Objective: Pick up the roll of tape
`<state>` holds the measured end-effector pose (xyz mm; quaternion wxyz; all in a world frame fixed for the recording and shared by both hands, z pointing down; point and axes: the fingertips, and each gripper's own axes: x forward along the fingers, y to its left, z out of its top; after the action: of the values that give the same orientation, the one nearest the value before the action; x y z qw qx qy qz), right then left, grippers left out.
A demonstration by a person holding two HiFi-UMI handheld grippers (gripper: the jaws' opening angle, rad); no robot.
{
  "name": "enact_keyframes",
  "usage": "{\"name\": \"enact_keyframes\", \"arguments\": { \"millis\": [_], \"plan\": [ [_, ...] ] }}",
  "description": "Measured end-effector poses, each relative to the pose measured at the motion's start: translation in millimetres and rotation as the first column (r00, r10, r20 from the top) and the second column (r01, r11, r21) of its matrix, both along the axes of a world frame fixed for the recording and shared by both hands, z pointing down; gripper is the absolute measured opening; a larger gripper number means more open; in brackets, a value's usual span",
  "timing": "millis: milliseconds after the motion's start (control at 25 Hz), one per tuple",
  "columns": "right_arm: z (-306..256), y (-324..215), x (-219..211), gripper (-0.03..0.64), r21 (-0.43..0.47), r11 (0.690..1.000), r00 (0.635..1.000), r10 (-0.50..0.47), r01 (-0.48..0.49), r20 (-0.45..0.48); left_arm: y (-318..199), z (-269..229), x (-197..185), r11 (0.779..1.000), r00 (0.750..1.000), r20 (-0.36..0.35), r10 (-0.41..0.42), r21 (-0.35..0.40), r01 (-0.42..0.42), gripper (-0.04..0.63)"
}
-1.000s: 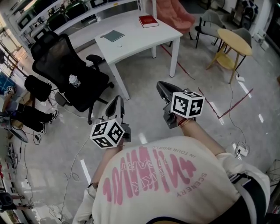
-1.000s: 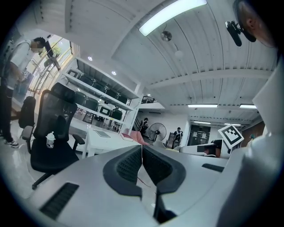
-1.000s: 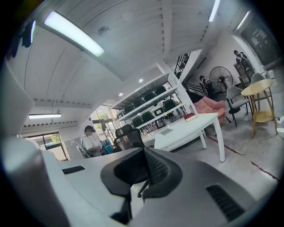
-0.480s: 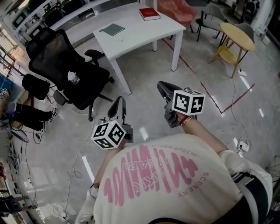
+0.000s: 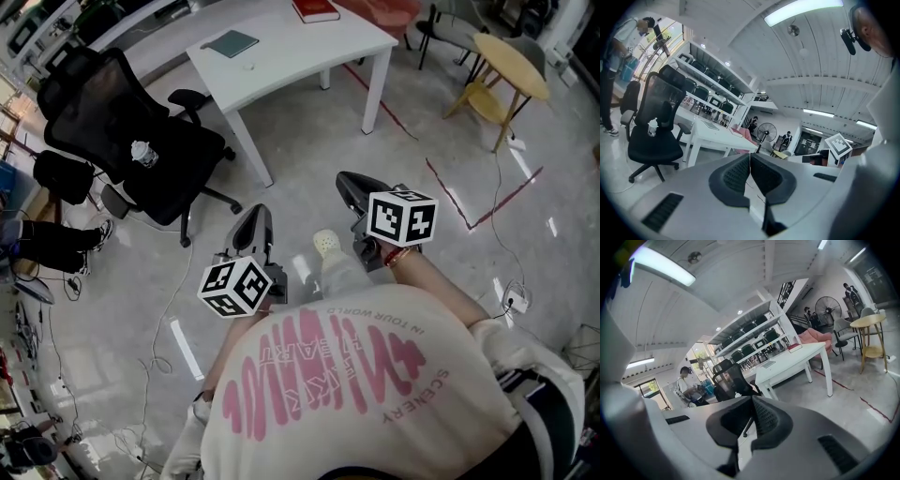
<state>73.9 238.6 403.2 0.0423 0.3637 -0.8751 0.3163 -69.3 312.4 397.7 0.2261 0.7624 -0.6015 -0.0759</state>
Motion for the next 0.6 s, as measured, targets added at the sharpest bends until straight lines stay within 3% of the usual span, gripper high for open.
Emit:
{"name": "enact_keyframes", "arguments": {
  "millis": [600],
  "plan": [
    [2,-121,-34,0.014,-0.001,0.999,0.999,-0.048,0.048,0.011,-113,-3,-29,0.998,0.998,-0.004,-0.057,-0.003,0.057,0.025]
  ]
}}
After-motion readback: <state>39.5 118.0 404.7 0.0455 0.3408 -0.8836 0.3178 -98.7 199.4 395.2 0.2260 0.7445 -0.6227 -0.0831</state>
